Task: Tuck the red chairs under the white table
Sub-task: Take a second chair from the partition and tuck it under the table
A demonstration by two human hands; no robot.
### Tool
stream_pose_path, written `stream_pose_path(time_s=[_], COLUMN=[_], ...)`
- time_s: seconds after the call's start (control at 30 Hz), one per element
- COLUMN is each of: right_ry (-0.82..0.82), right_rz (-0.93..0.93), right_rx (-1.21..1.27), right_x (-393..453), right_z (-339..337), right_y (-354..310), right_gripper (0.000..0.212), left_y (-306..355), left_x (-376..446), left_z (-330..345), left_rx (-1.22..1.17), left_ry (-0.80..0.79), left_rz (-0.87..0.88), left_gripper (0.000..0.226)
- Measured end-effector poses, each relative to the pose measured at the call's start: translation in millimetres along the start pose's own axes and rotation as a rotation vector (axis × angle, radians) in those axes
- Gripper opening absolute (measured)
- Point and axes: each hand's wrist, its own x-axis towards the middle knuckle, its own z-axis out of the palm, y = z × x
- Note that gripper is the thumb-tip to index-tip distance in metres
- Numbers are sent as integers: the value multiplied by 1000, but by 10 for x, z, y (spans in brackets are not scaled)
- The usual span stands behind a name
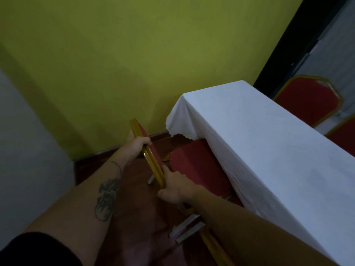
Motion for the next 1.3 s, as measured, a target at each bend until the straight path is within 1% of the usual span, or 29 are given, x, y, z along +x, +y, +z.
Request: stream_pose_path(time_s=[0.13, 0.27, 0.37, 0.47, 0.57, 0.67, 0.7, 0.77, 0.8, 0.97, 1.13, 1.3], right_ry=[-3, -16, -15, -32, -61, -56, -50, -28, -20, -20, 3, 146], right_rz=[-13, -37, -60, -66, -59, -44, -34, -17, -14, -14, 42, 137], right_rx=[13, 23, 29, 8, -7, -5, 4, 4, 4, 3, 23, 91], right_x=[89, 112, 99, 41, -40, -116, -150, -196, -206, -170, -158, -211], right_z=[-135, -134, -163, -178, -118, -132, -146, -163, -164, -208, -328, -366], right_y=[112, 91, 179, 273, 299, 382, 423, 491, 505, 527, 698, 923], right_gripper=[100, 99, 96, 101, 103, 101, 99, 97, 96, 95, 94, 80], left_y=[40, -70, -118, -162, -123, -111, -104, -92, -91, -87, 27, 94], left_x=[151, 162, 143, 53, -188, -355, -394, -453, -459, -340, -345, -151], left_z=[193, 274, 398, 520, 576, 683, 739, 807, 814, 811, 1055, 1290], left_rx=[13, -12, 4, -4, -31, -74, -81, -81, -72, -30, -27, -39], left_ry=[42, 188, 287, 376, 442, 491, 488, 477, 469, 435, 397, 322], left_rz=[3, -19, -18, -5, 0, -24, -36, -59, -67, -67, -98, -53], left_gripper=[28, 28, 40, 48, 48, 43, 50, 71, 75, 80, 83, 89])
